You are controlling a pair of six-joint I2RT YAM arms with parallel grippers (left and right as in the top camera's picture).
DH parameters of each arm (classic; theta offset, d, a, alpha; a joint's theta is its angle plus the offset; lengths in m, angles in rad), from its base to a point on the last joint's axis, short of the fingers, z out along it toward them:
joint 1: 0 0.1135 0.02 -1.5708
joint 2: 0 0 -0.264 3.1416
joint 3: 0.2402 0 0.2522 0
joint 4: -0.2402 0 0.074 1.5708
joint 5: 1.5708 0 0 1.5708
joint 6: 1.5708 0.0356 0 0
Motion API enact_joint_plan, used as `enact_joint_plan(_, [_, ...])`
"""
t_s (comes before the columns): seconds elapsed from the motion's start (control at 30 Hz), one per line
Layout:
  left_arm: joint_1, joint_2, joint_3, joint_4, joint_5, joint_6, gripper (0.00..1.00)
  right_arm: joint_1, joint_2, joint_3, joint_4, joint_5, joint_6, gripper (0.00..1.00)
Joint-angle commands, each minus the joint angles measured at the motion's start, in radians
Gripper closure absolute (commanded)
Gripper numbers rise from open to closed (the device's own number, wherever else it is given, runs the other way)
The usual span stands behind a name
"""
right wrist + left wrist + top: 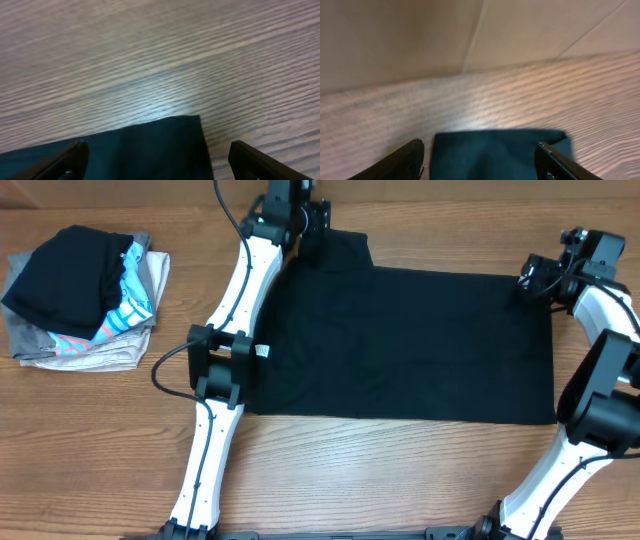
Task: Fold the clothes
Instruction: 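Lower the right gripper onto the top-right corner and grasp it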
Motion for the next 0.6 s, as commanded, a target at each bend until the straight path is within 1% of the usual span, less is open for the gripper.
enact_joint_plan(0.0, [-0.007,0.037,0.008,0.020,-0.009,0.008,0.27,-0.014,0.014,0.008,0.031,0.051,-0.008,0.04])
enact_joint_plan(0.23, [-0.007,0.066,0.008,0.070,-0.008,0.013,0.26,-0.029,0.081,0.008,0.064,0.030,-0.064,0.02])
enact_joint_plan(0.47, [-0.008,0.093,0.008,0.086,-0.011,0.012,0.27,-0.029,0.114,0.008,0.094,0.028,-0.067,0.02])
enact_joint_plan(0.57, [-0.011,0.093,0.007,0.079,-0.040,0.012,0.27,-0.029,0.114,0.008,0.097,0.027,-0.068,0.02])
